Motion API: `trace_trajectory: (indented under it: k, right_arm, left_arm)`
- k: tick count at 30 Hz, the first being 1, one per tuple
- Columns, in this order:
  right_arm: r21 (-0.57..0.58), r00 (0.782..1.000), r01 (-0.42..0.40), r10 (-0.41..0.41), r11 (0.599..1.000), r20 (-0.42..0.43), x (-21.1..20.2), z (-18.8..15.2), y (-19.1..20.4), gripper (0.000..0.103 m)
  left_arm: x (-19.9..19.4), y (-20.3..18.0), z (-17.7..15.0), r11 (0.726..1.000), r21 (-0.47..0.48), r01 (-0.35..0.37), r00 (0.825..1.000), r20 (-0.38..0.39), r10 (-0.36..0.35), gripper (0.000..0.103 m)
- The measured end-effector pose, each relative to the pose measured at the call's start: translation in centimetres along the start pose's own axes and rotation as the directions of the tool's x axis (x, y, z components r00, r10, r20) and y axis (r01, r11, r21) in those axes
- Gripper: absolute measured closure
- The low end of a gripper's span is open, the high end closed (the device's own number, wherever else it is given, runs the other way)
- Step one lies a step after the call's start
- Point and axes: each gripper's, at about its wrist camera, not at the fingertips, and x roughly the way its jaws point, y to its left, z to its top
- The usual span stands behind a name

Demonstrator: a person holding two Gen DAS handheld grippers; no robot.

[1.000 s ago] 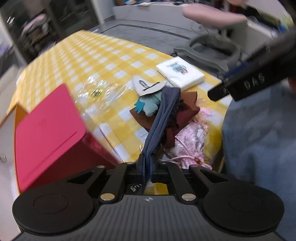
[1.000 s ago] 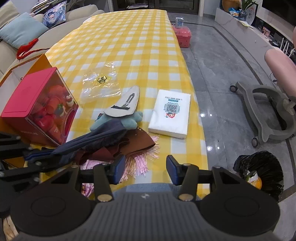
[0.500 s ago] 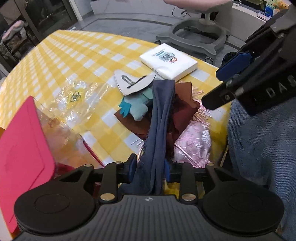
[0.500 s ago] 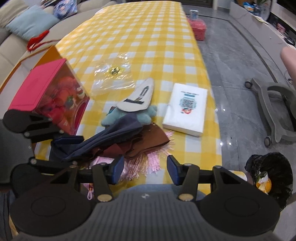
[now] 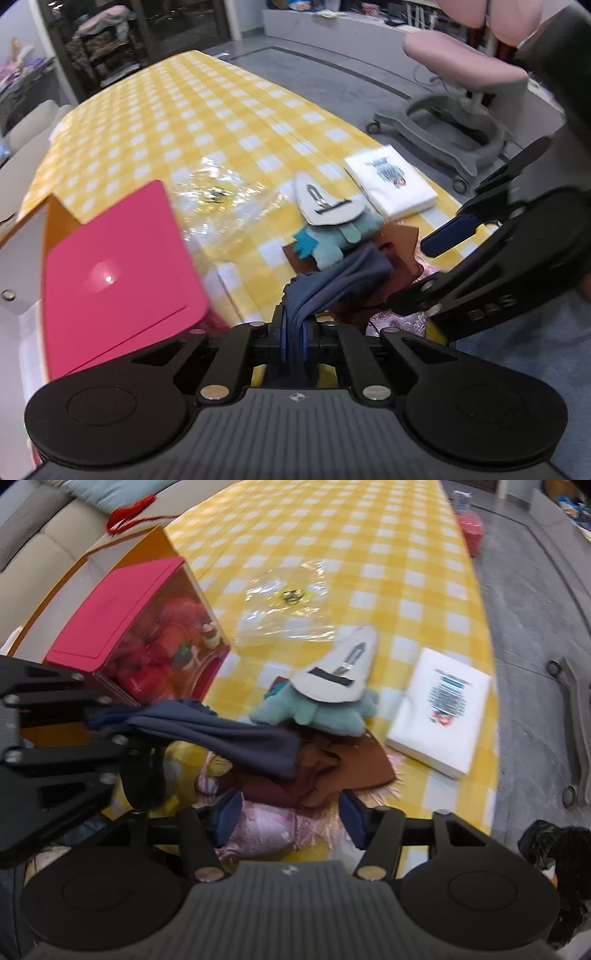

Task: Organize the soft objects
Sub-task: 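Hold the navy cloth up with the left tool while the right tool reaches the brown felt cloth, then close the right tool on the brown felt cloth while the left tool holds the navy cloth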

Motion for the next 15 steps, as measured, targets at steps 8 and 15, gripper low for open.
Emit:
trace_trajectory:
  k: [8, 15]
  right_arm:
    - [0.021, 0.997, 0.007, -0.005, 1.0, -0.077, 2.7, 2.2, -0.3, 0.039]
    - [0.137, 0.99, 0.04, -0.02, 0.99, -0.143, 5.1, 3.5, -1.5, 0.057]
  left_arm:
    - [-1.7, 0.4, -0.9, 0.997, -0.012, -0.081, 0.996, -0.026, 0.081, 0.095]
    - [-1.4, 0.6, -1.4, 0.997, -0.039, -0.066, 0.997, -0.035, 0.064, 0.095]
